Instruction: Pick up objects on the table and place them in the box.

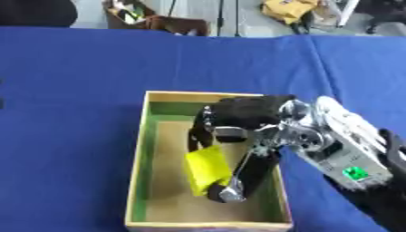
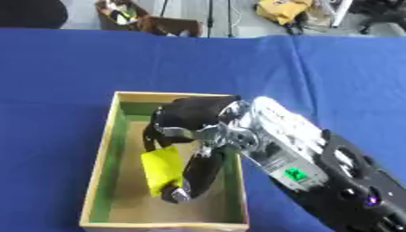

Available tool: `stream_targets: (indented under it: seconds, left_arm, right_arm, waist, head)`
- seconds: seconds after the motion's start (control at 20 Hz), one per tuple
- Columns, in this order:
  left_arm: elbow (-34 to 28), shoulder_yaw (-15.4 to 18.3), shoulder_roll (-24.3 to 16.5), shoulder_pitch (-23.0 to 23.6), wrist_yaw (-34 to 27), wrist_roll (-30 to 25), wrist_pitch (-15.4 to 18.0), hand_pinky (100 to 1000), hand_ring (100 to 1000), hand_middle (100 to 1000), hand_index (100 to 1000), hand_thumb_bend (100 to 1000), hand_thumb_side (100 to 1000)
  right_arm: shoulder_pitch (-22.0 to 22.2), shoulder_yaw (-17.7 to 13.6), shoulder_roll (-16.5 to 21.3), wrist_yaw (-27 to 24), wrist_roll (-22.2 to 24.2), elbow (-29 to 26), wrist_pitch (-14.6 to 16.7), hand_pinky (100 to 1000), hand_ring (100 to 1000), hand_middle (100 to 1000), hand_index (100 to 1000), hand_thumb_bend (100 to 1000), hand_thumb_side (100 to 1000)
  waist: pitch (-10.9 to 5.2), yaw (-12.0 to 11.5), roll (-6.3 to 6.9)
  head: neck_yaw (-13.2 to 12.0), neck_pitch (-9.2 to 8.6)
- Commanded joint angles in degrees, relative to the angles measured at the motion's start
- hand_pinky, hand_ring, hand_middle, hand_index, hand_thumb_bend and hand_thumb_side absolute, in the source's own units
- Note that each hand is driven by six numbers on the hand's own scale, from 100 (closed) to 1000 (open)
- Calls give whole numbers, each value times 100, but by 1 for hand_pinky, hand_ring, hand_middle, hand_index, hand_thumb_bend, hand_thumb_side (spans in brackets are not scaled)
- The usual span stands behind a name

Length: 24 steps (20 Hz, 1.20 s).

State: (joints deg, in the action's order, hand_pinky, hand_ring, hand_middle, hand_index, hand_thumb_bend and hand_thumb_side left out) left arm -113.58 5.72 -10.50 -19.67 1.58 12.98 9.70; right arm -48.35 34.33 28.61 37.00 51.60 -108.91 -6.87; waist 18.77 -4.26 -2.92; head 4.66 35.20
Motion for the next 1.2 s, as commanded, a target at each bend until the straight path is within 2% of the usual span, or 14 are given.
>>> stream_targets:
  seconds: [0.05,0.1,0.15,0.25,0.35,0.55,0.6,0.7,0.75,0.8,0.85,0.9,1.0,1.2]
  left_arm:
    - [-101,18,-27,-45,-8,-34,6,227,435,443,628,100,670]
    - [-101,16,-23,-43,-10,-39,4,227,435,443,628,100,670]
    - [-101,14,-21,-41,-13,-44,3,226,435,443,628,100,669]
    - [-101,13,-18,-36,-16,-52,3,226,435,443,628,100,669]
    - [-101,13,-15,-30,-18,-58,3,226,436,443,628,100,669]
    - [-101,12,-5,-17,-17,-71,3,226,436,443,628,100,669]
    - [-101,13,-2,-12,-16,-73,3,226,436,443,628,100,668]
    - [-101,16,0,-2,-19,-74,4,226,436,444,628,100,668]
    - [-101,17,1,3,-20,-74,4,226,436,444,628,100,668]
    - [-101,17,1,8,-21,-76,4,226,436,444,628,100,668]
    - [-101,16,2,12,-23,-78,4,226,436,444,628,100,668]
    - [-101,15,3,15,-25,-81,3,226,436,444,628,100,668]
    - [-101,10,4,18,-27,-90,3,225,435,443,628,100,669]
    - [-101,1,8,18,-25,-116,-1,225,435,444,628,100,670]
  right_arm:
    - [-55,16,73,35,35,126,339,760,852,798,921,732,445]
    - [-60,16,71,120,36,186,412,772,867,815,934,789,438]
    - [-65,8,70,233,36,245,465,787,883,835,949,880,383]
    - [-73,-37,62,474,36,333,519,799,895,855,960,950,331]
    - [-80,-127,55,636,36,332,550,807,904,871,967,995,372]
    - [-105,-416,66,698,36,104,551,795,889,855,951,969,370]
    - [-122,-543,77,654,36,-15,504,790,883,847,945,933,424]
    - [-173,-857,115,498,36,-338,353,775,864,823,927,860,592]
    - [-219,-1052,135,383,-6,-455,271,751,841,793,908,745,772]
    - [-278,-1269,158,260,-175,-513,193,735,825,778,902,695,836]
    - [-321,-1461,196,162,-435,-541,101,691,787,743,883,622,950]
    - [-354,-1664,245,96,-804,-555,-39,670,772,727,873,591,969]
    - [-364,-1964,385,-29,-1644,-565,-375,604,725,674,826,507,958]
    - [-178,-2291,761,-514,-3143,-568,-923,525,668,624,788,463,913]
  waist:
    - [-105,1,39]
    - [-106,2,41]
    - [-108,4,44]
    - [-112,9,54]
    - [-114,19,66]
    - [-119,46,93]
    - [-122,56,101]
    - [-129,78,117]
    - [-135,91,125]
    - [-141,106,133]
    - [-146,121,140]
    - [-151,138,146]
    - [-155,167,153]
    - [-135,211,170]
  head:
    - [13,15]
    - [10,9]
    - [9,3]
    - [9,-3]
    - [11,-12]
    - [8,-37]
    - [8,-44]
    - [9,-50]
    - [7,-50]
    - [0,-51]
    - [-8,-53]
    - [-17,-55]
    - [-32,-66]
    - [-67,-92]
